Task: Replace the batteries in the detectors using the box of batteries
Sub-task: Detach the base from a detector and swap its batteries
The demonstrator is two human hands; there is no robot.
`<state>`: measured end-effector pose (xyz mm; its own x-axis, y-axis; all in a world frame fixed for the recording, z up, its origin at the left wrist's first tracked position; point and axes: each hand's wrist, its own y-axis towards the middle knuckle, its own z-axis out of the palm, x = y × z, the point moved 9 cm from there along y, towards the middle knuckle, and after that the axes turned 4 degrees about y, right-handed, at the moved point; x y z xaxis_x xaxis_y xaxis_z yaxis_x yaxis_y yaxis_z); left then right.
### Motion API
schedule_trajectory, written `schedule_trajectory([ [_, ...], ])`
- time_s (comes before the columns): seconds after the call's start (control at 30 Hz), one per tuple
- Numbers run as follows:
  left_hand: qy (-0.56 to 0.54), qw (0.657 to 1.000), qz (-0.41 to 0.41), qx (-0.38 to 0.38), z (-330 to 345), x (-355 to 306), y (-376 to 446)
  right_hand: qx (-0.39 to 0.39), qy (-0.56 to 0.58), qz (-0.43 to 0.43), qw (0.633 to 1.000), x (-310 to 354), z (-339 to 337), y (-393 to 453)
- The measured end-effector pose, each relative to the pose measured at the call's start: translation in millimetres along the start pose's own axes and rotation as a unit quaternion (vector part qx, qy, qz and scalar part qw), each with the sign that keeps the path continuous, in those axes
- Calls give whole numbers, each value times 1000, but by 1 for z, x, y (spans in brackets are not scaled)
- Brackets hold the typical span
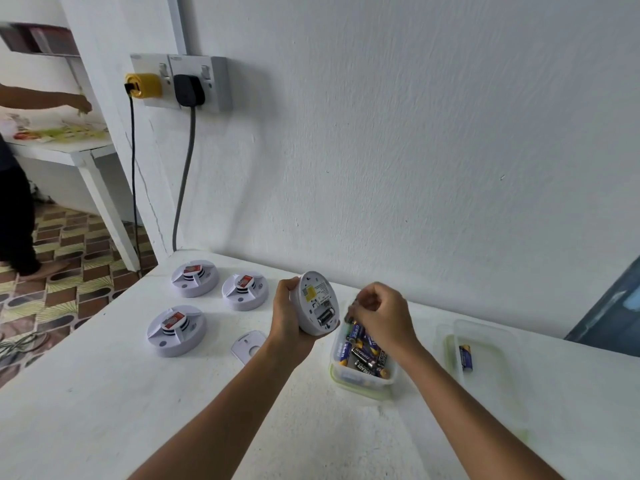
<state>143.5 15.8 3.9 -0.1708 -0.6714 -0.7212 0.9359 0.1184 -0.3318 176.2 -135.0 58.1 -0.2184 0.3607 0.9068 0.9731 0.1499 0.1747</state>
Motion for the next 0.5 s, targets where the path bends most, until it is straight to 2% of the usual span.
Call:
schedule_trajectory([
  [0.07,3,1000,-3,2,3,1,0,-11,82,-41,996,16,-5,-4],
  [0.13,4,1000,-7,9,7,3,0,13,117,-60,991,22,1,-7],
  [0.4,-7,1000,-15,11,14,1,-5,55,69,-120,989,27,24,-17],
  [0.5,-12,1000,-13,14,13,-1,-6,26,68,-86,994,20,20,-15],
])
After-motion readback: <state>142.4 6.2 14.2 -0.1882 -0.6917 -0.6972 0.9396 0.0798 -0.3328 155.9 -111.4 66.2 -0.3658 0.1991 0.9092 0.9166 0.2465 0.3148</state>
